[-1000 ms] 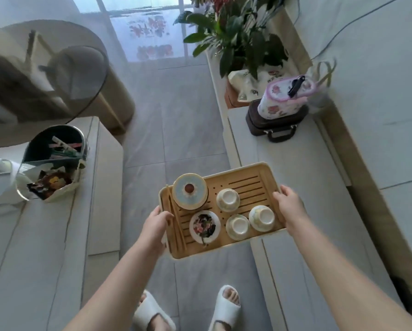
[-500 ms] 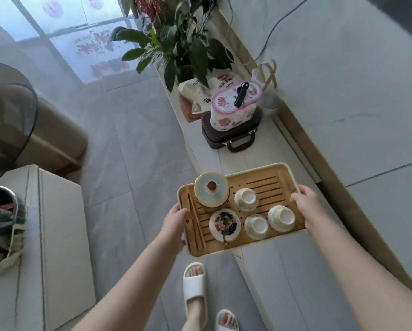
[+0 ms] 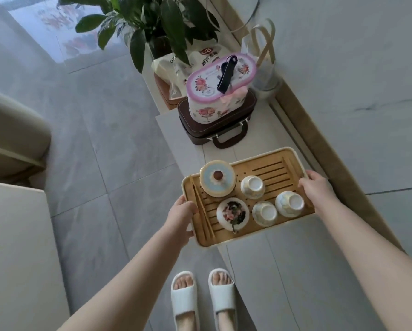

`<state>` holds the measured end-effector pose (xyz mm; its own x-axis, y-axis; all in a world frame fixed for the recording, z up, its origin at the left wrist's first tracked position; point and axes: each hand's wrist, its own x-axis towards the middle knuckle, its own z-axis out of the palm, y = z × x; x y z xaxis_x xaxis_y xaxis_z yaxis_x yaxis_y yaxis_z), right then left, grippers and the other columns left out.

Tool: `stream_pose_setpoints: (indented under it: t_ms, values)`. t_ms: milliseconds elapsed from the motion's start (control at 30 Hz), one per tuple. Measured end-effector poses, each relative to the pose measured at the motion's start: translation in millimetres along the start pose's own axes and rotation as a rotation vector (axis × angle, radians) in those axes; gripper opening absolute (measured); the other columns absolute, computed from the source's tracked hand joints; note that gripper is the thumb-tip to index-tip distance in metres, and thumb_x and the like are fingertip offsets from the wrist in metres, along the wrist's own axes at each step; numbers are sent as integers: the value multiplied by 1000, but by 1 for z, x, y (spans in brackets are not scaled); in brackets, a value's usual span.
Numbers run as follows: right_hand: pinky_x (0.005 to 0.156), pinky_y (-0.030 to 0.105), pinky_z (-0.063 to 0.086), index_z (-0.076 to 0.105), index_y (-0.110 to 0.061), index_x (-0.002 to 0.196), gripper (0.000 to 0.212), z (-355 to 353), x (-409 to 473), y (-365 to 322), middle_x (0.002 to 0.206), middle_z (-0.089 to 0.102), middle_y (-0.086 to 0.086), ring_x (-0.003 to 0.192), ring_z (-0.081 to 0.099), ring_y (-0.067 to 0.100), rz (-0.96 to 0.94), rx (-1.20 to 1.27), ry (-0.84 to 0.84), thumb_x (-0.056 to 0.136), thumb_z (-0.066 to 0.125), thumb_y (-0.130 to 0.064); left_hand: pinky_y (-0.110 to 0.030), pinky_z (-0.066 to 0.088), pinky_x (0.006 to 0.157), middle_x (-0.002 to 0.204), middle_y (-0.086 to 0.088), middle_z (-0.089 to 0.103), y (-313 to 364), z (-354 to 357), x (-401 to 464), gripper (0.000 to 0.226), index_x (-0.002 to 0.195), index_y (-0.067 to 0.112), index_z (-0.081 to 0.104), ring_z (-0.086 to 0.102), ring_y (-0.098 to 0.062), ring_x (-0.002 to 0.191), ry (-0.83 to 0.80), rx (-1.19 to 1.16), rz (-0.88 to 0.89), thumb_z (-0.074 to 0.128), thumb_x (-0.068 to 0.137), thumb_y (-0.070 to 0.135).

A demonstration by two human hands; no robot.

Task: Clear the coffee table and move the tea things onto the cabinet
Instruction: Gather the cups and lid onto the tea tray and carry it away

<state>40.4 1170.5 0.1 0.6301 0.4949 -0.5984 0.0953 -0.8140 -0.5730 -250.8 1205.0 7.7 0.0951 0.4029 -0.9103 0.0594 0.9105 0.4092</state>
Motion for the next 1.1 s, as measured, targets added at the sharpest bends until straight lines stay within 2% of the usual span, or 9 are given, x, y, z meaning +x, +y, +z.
stream_pose_setpoints:
  t_ms: [167,333,500,600,700,800,933,1033,1100]
  values:
    - [79,34,43,54,-19,124,41,8,42,8,109,57,8,93,54,24,-25,-52,-38,86,42,-9,-49,45,84,104,-7,60,-4,20,40,43,110,22,57,55,-24,96,-8,-15,-18,37,81,-2]
    - [70,28,43,57,-22,111,31,17,57,23,102,61,5,86,57,19,-42,-54,-101,89,43,-6,-52,44,90,105,-7,58,-10,25,65,41,111,23,55,54,-23,96,20,-17,-46,38,83,-2]
    - [84,32,43,53,-15,123,35,25,67,30,109,59,7,97,55,22,-35,-69,-121,90,45,-6,-52,43,89,105,-5,58,-15,29,78,43,116,23,53,54,-21,93,38,-29,-46,37,85,-2]
    - [90,34,43,48,-15,129,39,26,73,28,121,57,9,105,54,24,-37,-90,-124,91,45,-8,-51,43,86,102,-2,58,-13,32,84,43,116,26,51,53,-19,89,54,-42,-45,37,87,-2]
    - [97,35,39,36,-15,140,49,27,84,30,139,46,11,123,47,29,-17,-101,-115,92,45,-11,-48,43,81,103,-1,58,-17,37,91,44,121,26,50,54,-19,89,65,-51,-41,38,88,0]
    - [108,43,34,24,-18,146,58,29,95,31,149,34,9,131,39,30,-8,-108,-124,92,45,-15,-48,44,84,107,-2,59,-19,40,97,47,125,25,50,55,-20,94,63,-55,-16,38,87,0]
    - [109,48,34,21,-21,147,60,32,100,32,150,33,9,133,38,29,2,-121,-147,93,45,-17,-51,44,92,118,-5,57,-18,40,105,49,131,27,46,54,-24,104,65,-51,-14,39,88,3]
    - [109,45,34,17,-19,148,63,36,99,34,150,32,9,133,37,30,11,-203,-159,92,46,-15,-49,41,92,111,-2,57,-21,41,105,41,122,29,44,53,-23,102,49,-9,-31,44,89,6]
    - [104,42,36,23,-14,146,60,36,95,27,147,36,12,130,40,32,-9,-281,-168,91,47,-11,-43,41,85,102,4,55,-18,42,100,38,120,29,40,52,-18,93,31,35,-24,47,89,8]
